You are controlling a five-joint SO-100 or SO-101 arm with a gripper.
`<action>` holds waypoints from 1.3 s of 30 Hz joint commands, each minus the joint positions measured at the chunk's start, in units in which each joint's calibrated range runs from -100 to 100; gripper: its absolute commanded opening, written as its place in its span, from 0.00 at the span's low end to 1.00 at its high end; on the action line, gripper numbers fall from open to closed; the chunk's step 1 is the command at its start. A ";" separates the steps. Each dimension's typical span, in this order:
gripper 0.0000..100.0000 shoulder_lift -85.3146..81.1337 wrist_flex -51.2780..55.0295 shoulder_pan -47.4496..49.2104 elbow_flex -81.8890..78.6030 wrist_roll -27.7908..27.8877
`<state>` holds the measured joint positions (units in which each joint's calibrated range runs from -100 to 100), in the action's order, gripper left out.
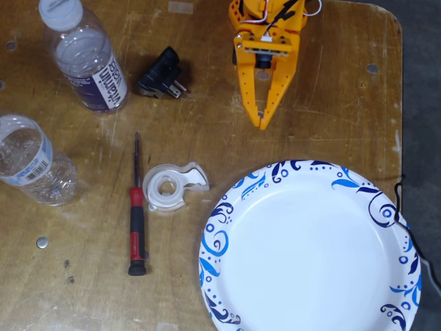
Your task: Move the bottles to the plate
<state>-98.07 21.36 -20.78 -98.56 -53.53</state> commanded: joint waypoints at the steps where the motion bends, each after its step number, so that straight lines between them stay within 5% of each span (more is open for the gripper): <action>1: 0.01 -0.66 3.88 -8.70 -0.45 4.60; 29: 0.01 -0.66 3.53 -8.70 0.00 4.60; 39: 0.01 -0.75 -10.40 -9.57 -0.45 4.55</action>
<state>-98.07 13.87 -29.35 -98.56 -49.05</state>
